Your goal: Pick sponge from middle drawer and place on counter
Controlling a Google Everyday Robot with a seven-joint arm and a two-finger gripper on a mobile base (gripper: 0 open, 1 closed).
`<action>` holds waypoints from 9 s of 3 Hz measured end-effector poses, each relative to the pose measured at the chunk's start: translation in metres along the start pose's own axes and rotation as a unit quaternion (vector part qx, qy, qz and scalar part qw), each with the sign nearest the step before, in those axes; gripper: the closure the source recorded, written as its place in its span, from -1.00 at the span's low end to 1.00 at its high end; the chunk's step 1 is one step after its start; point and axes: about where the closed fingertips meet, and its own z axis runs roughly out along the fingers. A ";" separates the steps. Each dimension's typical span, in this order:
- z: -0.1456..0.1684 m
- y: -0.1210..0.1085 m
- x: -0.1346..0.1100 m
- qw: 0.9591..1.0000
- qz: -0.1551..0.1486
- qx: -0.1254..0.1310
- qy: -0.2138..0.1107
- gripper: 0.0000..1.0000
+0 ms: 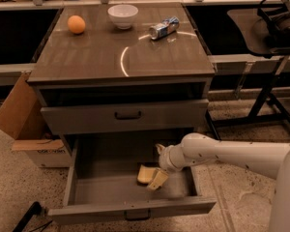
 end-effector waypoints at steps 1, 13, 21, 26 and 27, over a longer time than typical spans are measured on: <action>0.000 0.000 0.000 1.000 0.000 0.000 0.000 -1.00; -0.013 -0.008 -0.020 0.989 -0.145 0.017 -0.026 1.00; -0.164 0.018 -0.172 0.924 -0.377 0.013 -0.059 1.00; -0.245 -0.025 -0.326 0.869 -0.489 0.009 -0.071 1.00; -0.264 -0.042 -0.363 0.860 -0.504 0.028 -0.078 1.00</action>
Offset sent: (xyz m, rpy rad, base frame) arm 0.0163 -0.0043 -0.0468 -0.0528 -0.0091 0.0617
